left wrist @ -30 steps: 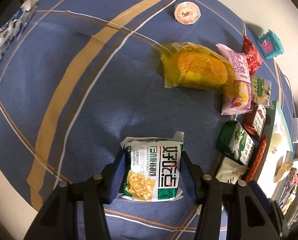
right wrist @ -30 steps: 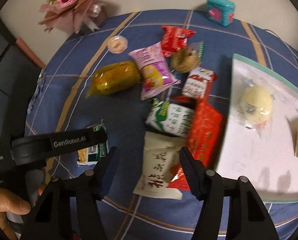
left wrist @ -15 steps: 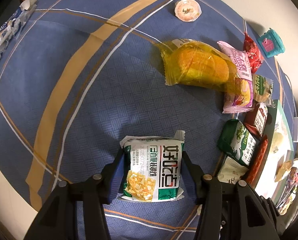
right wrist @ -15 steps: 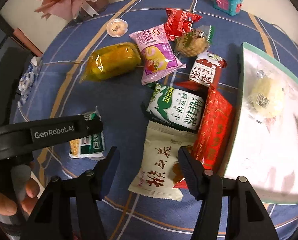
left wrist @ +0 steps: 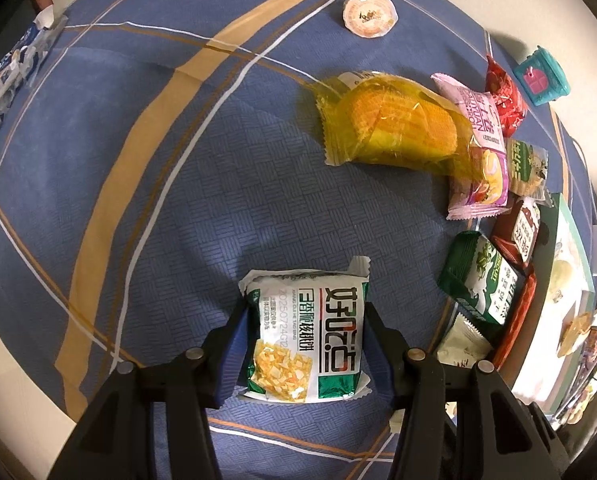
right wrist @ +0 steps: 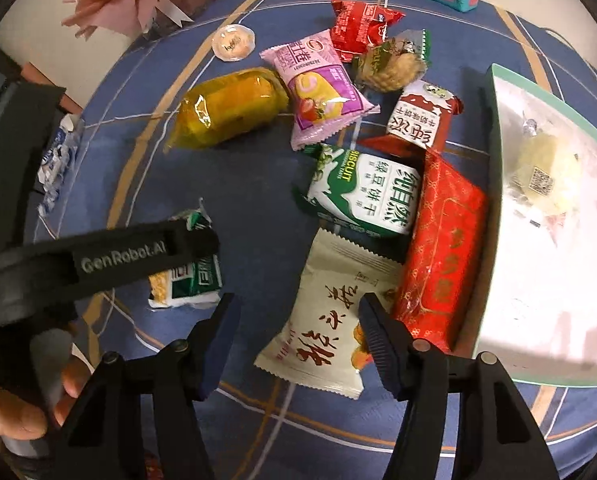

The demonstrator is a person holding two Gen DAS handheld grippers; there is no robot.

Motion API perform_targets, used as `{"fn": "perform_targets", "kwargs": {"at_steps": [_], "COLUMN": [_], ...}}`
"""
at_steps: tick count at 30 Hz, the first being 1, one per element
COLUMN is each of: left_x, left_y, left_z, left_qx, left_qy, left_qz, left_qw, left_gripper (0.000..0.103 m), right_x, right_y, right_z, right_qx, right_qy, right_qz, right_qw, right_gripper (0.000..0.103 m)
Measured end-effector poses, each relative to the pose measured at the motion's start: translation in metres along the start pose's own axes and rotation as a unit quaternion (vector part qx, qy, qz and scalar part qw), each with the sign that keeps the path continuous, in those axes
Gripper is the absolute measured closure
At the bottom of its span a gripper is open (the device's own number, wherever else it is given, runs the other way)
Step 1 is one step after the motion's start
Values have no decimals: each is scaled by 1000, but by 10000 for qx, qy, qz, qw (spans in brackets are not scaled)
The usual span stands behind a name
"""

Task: Organize snacks
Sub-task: 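Grasp the green cracker pack with the left gripper while the right grasps the white pastry pack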

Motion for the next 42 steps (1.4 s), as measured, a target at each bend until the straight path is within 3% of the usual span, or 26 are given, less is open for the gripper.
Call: {"fn": "perform_targets", "kwargs": {"at_steps": [3,6,25,34,37,42], "left_x": [1,0,-2,-2,-3,-5], "left_y": [0,-2,-1,1,3,6], "left_z": [-1,1,5,5,5,5], "left_qx": [13,18,65,73,72,75], "left_qy": [5,11,51,48,44,42], "left_qz": [3,-2,3,-15,-46,-56], "left_qw": [10000,10000,10000,10000,10000,9999], "left_gripper": [46,46,46,46,46,46], "right_x": [-1,2,37,26,26,12], "right_y": [3,-1,3,4,4,5], "right_z": [-2,-6,-6,6,23,26], "right_qx": [-182,253,329,382,152,215], "right_qy": [7,52,443,282,467,256], "right_qz": [61,-29,47,101,302,324], "right_qw": [9998,9997,9985,9988,9983,9989], "right_gripper": [40,40,40,40,39,37]}}
Point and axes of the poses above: each gripper's, at about its wrist camera, not at the fingertips, and z roughly the way its jaws point, y to its left, x to its underside, the point moved 8 cm from there along z, roughly the way its jaws point, and after that the axes turned 5 degrees about -z, right-handed, at the moved point
